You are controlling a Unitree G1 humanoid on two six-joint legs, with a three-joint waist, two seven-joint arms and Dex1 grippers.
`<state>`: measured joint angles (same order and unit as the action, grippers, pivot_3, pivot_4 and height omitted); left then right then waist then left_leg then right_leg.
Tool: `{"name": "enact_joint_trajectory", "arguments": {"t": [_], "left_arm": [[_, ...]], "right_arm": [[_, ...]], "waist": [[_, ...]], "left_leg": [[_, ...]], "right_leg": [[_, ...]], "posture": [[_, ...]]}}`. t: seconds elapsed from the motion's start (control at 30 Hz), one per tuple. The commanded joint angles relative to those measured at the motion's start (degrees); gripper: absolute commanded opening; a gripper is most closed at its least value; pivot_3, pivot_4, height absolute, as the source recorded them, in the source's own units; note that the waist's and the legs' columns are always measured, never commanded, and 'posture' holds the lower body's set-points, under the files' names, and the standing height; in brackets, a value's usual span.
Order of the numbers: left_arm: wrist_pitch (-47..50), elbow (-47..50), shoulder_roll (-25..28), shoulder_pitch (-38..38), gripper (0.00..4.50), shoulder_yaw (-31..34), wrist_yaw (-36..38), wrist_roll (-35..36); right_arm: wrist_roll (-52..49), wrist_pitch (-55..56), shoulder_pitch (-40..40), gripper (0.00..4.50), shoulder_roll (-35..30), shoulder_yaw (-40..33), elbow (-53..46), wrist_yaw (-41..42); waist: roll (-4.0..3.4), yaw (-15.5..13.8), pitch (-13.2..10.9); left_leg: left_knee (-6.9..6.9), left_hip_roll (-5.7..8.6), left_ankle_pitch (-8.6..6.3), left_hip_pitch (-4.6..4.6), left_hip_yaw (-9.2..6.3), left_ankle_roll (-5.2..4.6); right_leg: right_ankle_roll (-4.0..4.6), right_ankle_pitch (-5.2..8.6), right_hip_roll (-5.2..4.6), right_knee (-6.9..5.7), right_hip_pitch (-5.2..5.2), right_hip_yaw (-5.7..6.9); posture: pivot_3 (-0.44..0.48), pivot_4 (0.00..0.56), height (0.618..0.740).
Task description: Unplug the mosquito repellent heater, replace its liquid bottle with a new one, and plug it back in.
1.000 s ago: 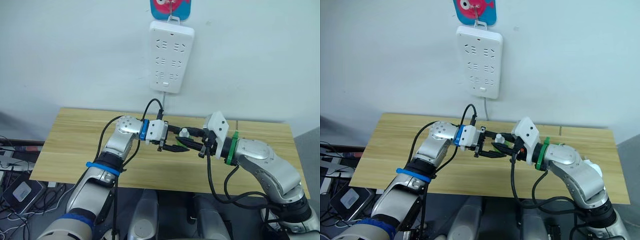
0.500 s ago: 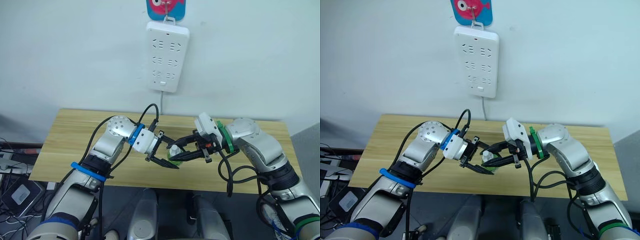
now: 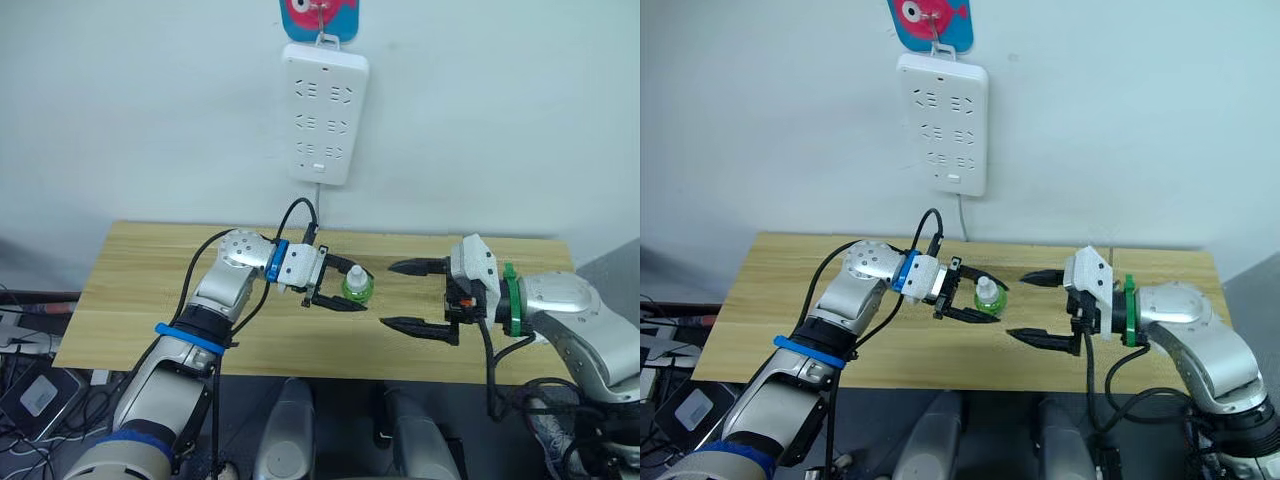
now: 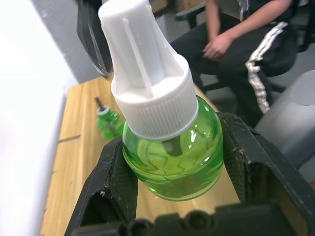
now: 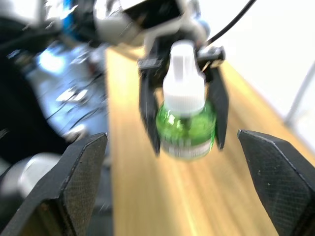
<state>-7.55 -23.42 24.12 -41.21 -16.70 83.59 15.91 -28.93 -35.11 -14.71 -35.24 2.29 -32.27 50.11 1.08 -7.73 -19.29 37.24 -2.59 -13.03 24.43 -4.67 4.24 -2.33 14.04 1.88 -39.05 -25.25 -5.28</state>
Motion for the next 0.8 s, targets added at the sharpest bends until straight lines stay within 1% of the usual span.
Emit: {"name": "enact_joint_trajectory", "arguments": {"t": [0.03,0.17,0.27,0.37,0.8], "left_arm": [[0.6,0.6,-0.4,0.0,2.24,2.0,-2.0,-0.1],[0.9,0.4,-0.8,-0.1,2.24,2.2,-2.4,-0.5],[1.0,-0.1,-1.5,-0.6,2.24,2.3,-3.0,-0.8],[0.9,-0.3,-1.8,-0.7,2.24,2.3,-3.0,-0.9],[0.6,-0.6,-2.6,-0.8,2.24,2.4,-3.1,-1.2]], "right_arm": [[1.0,-1.8,1.3,4.48,3.8,0.3,-5.2,-9.0],[1.2,-3.3,1.1,4.48,7.5,2.0,-5.6,-14.2],[1.9,-2.8,1.1,3.88,9.4,3.9,-4.9,-16.0],[2.4,-2.3,0.9,2.95,9.8,4.9,-4.4,-16.5],[3.7,-0.8,-0.6,2.95,10.4,7.0,-2.5,-16.5]], "waist": [[0.0,0.3,0.0],[0.0,0.4,0.0],[0.0,0.4,0.0],[0.0,0.4,0.0],[0.0,0.8,0.0]], "left_leg": [[0.0,0.0,0.02,0.0,0.02,0.03],[0.0,0.02,0.1,0.01,0.03,0.17],[-0.01,0.02,0.11,0.01,0.02,0.19],[-0.02,0.02,0.11,0.01,0.02,0.19],[-0.03,0.01,0.11,0.01,0.01,0.18]], "right_leg": [[0.0,0.0,0.0,0.0,-0.01,-0.03],[-0.01,0.0,0.0,0.02,0.0,-0.06],[-0.01,0.0,0.0,0.02,0.0,-0.04],[-0.01,0.0,0.0,0.02,0.0,-0.04],[-0.01,0.0,0.0,0.02,-0.01,-0.02]], "posture": [[0.26,0.278,0.74],[0.262,0.276,0.74],[0.258,0.275,0.74],[0.258,0.275,0.74],[0.263,0.273,0.74]]}}
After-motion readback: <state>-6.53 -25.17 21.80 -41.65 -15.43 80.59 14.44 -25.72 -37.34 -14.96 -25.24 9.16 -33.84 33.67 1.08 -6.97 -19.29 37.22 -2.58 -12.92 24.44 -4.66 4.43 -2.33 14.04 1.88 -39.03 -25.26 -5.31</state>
